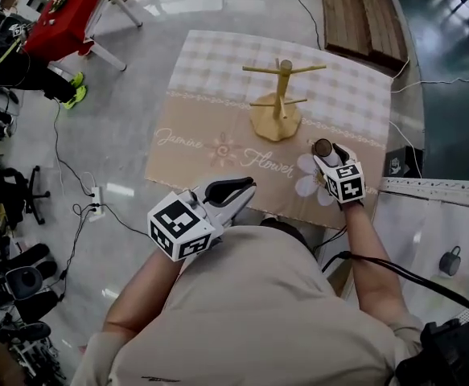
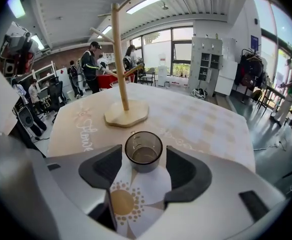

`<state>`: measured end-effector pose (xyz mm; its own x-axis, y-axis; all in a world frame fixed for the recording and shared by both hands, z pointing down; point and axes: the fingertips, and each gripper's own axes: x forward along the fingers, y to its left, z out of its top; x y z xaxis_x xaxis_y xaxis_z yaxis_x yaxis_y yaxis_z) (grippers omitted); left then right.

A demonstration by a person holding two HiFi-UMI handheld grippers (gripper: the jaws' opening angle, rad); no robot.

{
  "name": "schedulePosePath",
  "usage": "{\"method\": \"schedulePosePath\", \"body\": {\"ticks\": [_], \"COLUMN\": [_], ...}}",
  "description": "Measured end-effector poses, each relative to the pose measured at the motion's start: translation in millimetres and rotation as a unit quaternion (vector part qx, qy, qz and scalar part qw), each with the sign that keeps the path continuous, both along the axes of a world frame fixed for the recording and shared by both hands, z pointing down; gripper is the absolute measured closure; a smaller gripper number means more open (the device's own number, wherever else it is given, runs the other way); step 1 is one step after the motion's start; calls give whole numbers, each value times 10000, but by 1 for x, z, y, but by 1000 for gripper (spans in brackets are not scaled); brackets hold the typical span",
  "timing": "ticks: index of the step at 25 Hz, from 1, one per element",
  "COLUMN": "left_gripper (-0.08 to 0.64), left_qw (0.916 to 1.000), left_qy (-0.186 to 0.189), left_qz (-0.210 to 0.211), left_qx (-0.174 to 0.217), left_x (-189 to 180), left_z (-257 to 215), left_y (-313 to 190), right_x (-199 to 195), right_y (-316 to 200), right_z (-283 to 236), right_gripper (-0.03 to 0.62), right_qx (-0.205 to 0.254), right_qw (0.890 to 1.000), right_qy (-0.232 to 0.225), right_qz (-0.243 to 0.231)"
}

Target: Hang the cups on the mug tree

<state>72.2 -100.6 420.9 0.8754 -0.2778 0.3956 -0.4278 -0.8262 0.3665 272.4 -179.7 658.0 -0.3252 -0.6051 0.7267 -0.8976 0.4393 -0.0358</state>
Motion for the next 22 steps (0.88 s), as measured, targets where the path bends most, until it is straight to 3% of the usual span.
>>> {"method": "schedulePosePath", "body": {"ticks": [14,22], "left_gripper": [541,541], "left_qw": [9989,9988], "left_qy": [-183,-212], "left_qz": [-433,-435], "left_qx": [8,16], "left_x": [-3,0], "left_z": [0,1], "left_y": [-6,-4], "right_x": [-8,-9], "right_y": [-12,-22], "right_z": [16,-14], "right_gripper": [321,322], "right_qx": [-114,-121], "right_qw": [9989,9949], "right_qy": [-144,-954], "right_qz": [-421,-297]}}
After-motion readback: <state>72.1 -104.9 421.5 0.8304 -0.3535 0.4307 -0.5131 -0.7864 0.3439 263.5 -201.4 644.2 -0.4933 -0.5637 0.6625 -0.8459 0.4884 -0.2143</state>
